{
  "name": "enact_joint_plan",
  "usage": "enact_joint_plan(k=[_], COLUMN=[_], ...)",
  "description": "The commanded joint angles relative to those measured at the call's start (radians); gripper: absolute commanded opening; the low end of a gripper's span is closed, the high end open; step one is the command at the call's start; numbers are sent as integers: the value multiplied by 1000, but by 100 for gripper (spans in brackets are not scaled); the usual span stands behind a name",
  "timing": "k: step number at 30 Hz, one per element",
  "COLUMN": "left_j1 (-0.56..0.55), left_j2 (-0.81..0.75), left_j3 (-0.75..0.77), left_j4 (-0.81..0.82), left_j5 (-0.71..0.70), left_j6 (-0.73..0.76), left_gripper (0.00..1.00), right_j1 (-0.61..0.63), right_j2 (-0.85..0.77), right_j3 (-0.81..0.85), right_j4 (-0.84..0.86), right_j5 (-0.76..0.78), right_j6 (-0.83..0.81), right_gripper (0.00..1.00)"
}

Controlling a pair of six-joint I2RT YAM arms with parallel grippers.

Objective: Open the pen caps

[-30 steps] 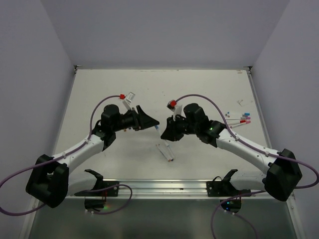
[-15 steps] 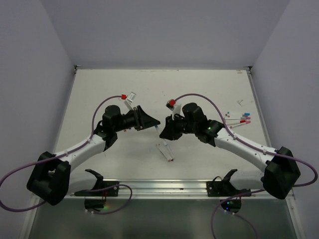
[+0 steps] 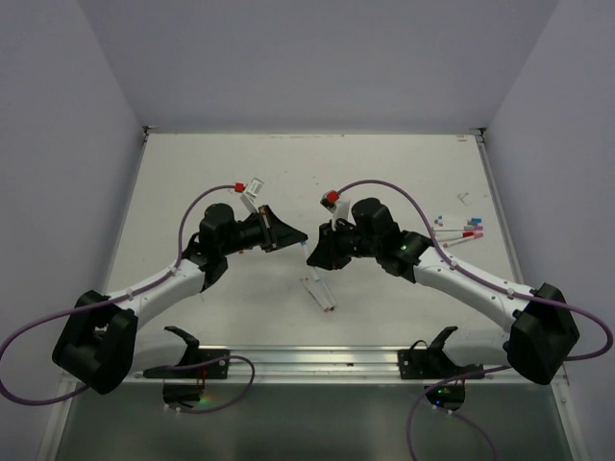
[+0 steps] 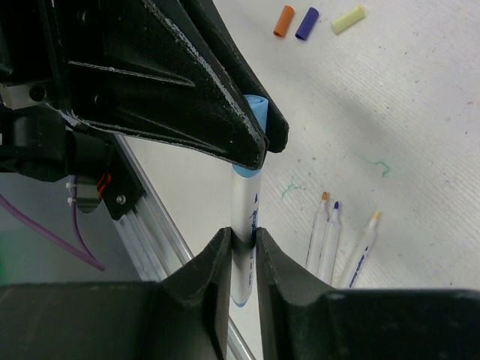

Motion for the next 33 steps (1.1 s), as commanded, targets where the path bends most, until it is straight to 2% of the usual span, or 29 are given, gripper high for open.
enact_joint_plan(k=[1, 3, 8, 10, 11, 12, 13, 15, 16, 17, 20, 21, 23, 25, 28, 33], left_j1=[-14, -16, -16, -16, -16, -16, -16, -16, -16, -16, -16, -17, -17, -20, -23, -25], left_j2=[-6, -4, -9, -15, -17, -21, -21, -14, -8, -1, 35, 45, 84, 107, 123, 123], left_j3=[-1, -2, -7, -4, -4, -1, 4, 37, 60, 87, 218, 240, 321, 361, 386, 345], left_j4=[53, 70, 131, 131, 131, 124, 110, 20, -38, -165, -406, -447, -573, -628, -662, -617], left_j5=[28, 42, 72, 74, 72, 69, 66, 34, 16, -28, -181, -214, -295, -338, -383, -383], left_j6=[-16, -27, -81, -87, -88, -88, -82, -65, -21, 8, 99, 108, 151, 189, 197, 208], left_gripper=[0, 0, 0, 0, 0, 0, 0, 0, 0, 0, 0, 0, 0, 0, 0, 0], right_j1=[0, 0, 1, 0, 0, 0, 0, 7, 16, 27, 65, 99, 139, 168, 185, 179], right_j2=[-23, -7, 23, 39, 46, 55, 65, 89, 86, 76, 95, 105, 141, 174, 176, 155], right_j3=[35, 41, 36, 38, 42, 49, 65, 75, 76, 76, 96, 105, 131, 125, 98, 59], right_j4=[29, 18, 63, 92, 93, 93, 84, 70, 60, 46, -43, -72, -153, -178, -167, -144], right_j5=[30, 21, -49, -68, -66, -68, -71, -57, -16, 28, 249, 418, 606, 778, 869, 798], right_j6=[0, -12, -9, 0, 2, 6, 6, 14, 10, 0, -68, -87, -109, -107, -95, -104], right_gripper=[22, 37, 39, 35, 29, 6, 0, 0, 0, 0, 0, 0, 0, 0, 0, 0])
